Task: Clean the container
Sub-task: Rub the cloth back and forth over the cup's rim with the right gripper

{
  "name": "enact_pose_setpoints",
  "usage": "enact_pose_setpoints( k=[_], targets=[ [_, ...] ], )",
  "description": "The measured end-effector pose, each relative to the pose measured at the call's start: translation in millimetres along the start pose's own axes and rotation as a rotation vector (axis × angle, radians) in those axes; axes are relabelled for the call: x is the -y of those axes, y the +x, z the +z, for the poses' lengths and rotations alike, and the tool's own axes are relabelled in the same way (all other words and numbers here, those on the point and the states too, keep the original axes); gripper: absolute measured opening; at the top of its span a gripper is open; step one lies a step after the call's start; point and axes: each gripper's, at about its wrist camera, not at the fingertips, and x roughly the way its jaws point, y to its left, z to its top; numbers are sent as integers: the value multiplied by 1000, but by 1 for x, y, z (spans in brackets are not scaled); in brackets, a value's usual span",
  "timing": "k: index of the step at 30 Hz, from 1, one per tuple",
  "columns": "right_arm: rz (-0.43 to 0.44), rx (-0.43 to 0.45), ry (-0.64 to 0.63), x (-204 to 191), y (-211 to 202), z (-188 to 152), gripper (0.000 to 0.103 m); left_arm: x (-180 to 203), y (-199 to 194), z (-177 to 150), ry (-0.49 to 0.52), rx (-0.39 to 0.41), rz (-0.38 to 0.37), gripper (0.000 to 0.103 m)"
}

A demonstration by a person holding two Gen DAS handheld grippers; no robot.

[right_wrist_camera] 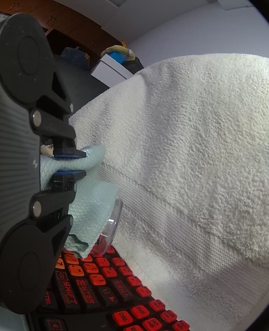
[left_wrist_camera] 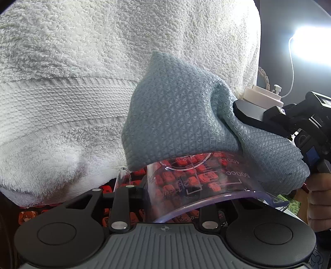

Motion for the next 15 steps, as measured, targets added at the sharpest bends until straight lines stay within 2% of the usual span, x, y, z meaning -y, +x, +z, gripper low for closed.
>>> enact_pose_setpoints(
  k=[5, 10, 15],
  targets=[
    [17, -35, -8, -3, 6, -6, 11, -3, -4, -5, -2, 0, -2, 28],
    [54, -130, -52, -12, 18, -19, 11, -4, -5, -6, -1, 0, -1, 28],
    [48, -143, -77, -15, 18, -18, 10, -3, -5, -5, 1, 0, 0, 28]
  ],
)
